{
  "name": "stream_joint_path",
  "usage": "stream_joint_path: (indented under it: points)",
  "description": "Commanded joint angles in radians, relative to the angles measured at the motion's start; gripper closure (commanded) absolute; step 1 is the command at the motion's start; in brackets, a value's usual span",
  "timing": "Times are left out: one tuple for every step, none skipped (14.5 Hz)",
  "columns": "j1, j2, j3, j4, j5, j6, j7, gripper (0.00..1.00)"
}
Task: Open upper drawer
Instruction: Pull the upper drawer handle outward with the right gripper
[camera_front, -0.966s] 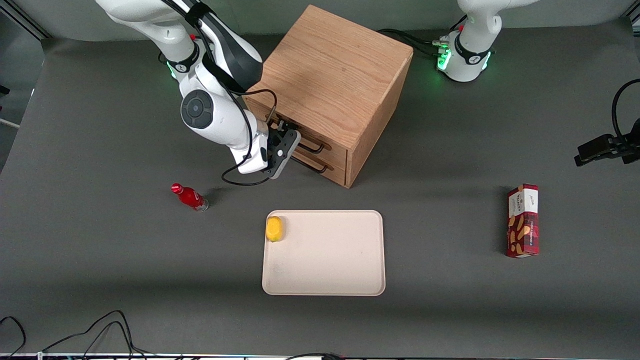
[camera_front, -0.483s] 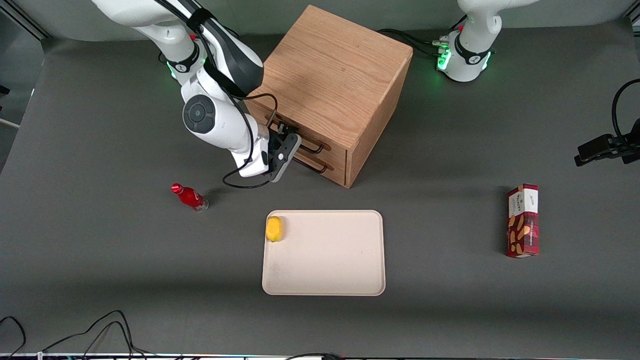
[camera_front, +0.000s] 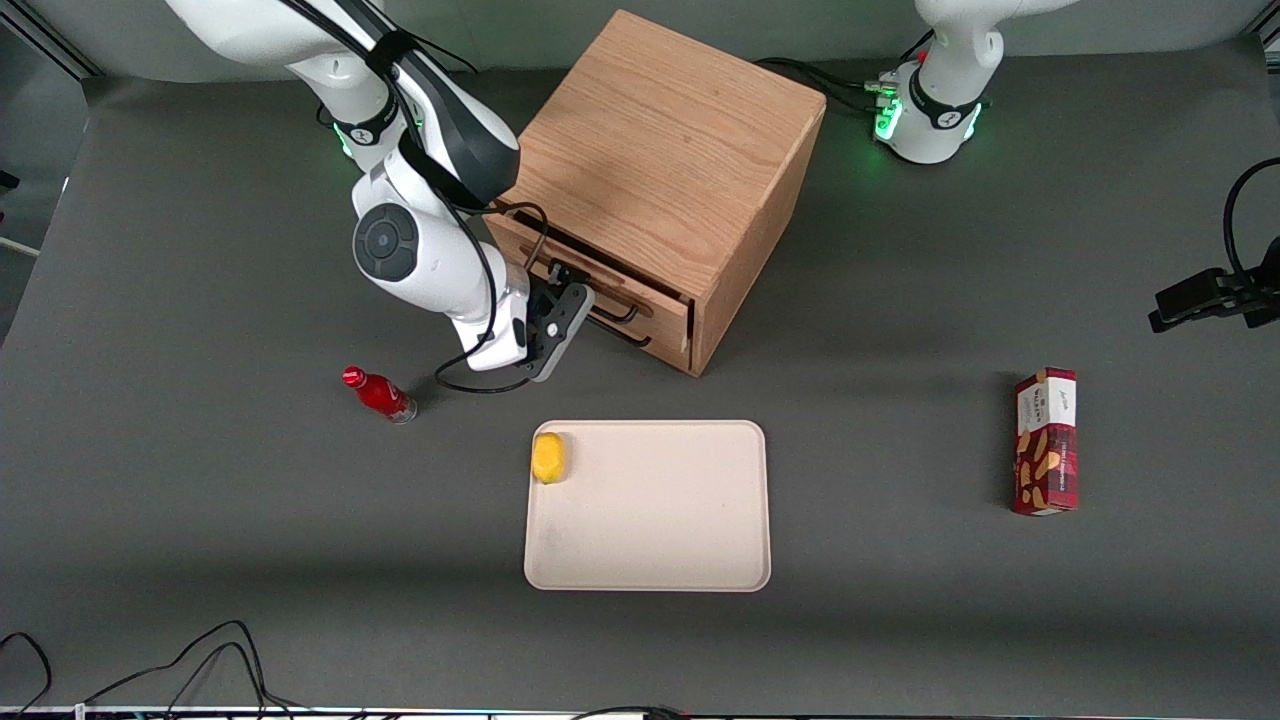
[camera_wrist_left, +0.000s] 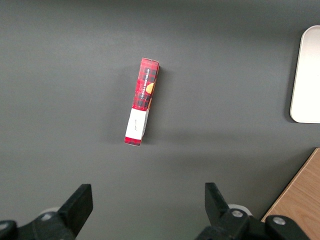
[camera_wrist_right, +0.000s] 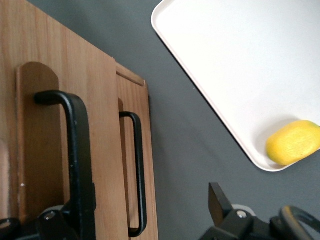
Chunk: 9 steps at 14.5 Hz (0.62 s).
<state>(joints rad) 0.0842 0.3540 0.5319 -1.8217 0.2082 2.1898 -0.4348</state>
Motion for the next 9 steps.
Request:
stream_joint_path:
  points:
    - [0.005,0.037,-0.012,0.056,-0.035,-0.007,0.014,0.0]
    - [0.003,0.042,-0.013,0.064,-0.036,-0.01,0.013,0.0]
    - [0.003,0.043,-0.018,0.067,-0.036,-0.013,0.013,0.0]
    - [0.003,0.046,-0.021,0.077,-0.038,-0.016,0.011,0.0]
    - [0.003,0.051,-0.026,0.084,-0.038,-0.022,0.01,0.0]
    - [0.003,0.052,-0.033,0.094,-0.038,-0.03,0.008,0.0]
    - [0.003,0.059,-0.033,0.101,-0.042,-0.038,0.007,0.0]
    - [0.003,0.059,-0.035,0.105,-0.053,-0.044,0.007,0.0]
    - [0.003,0.06,-0.047,0.113,-0.058,-0.045,0.007,0.0]
